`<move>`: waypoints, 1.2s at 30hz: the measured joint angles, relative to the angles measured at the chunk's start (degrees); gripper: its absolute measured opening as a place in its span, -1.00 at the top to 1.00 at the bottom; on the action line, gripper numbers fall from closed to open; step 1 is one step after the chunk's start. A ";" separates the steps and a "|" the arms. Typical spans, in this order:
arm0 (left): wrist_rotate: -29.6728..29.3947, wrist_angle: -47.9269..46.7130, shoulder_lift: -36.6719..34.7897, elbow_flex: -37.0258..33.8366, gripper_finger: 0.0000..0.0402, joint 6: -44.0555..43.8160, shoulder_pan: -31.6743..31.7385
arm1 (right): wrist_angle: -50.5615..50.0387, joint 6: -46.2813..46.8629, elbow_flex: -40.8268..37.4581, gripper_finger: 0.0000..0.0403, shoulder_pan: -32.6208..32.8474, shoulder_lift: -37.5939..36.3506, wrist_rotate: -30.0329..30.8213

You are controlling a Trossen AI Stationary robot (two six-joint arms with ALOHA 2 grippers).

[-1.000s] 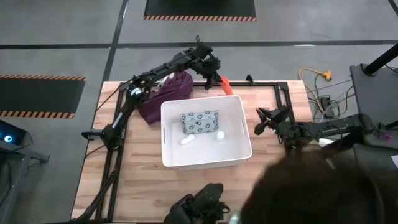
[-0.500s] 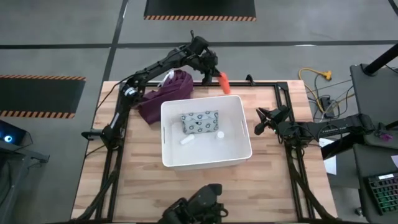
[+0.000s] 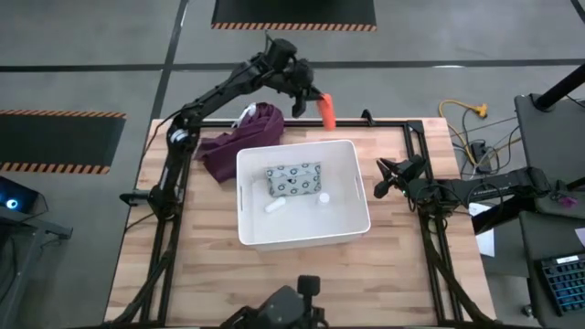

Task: Pick & place medical supplies in basket/bin
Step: Put the orange bandage into the white bin

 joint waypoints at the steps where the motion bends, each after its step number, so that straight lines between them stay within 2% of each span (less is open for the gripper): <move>1: 0.02 -0.02 -0.91 0.00 1.00 -0.28 0.00 | 0.02 0.00 0.00 0.71 0.00 0.00 0.00; 15: -0.13 -0.59 -12.32 -0.02 1.00 -2.88 0.02 | 0.04 0.00 0.00 0.71 0.00 0.00 0.00; 20: 0.00 -3.59 -15.78 -0.07 1.00 -5.41 -0.09 | -0.47 0.00 0.00 0.71 0.00 -0.02 0.00; 25: 0.44 -10.78 -19.50 -0.12 1.00 -6.89 -2.21 | -2.50 0.00 0.00 0.71 0.00 -0.02 0.02; 30: 4.63 -20.21 -22.67 -0.66 1.00 -6.14 -7.25 | -3.58 0.00 0.00 0.71 -0.02 -0.02 0.04; 36: 4.03 -33.34 -24.72 -4.06 1.00 -5.30 -12.88 | -3.52 0.00 0.00 0.71 -0.02 0.00 0.04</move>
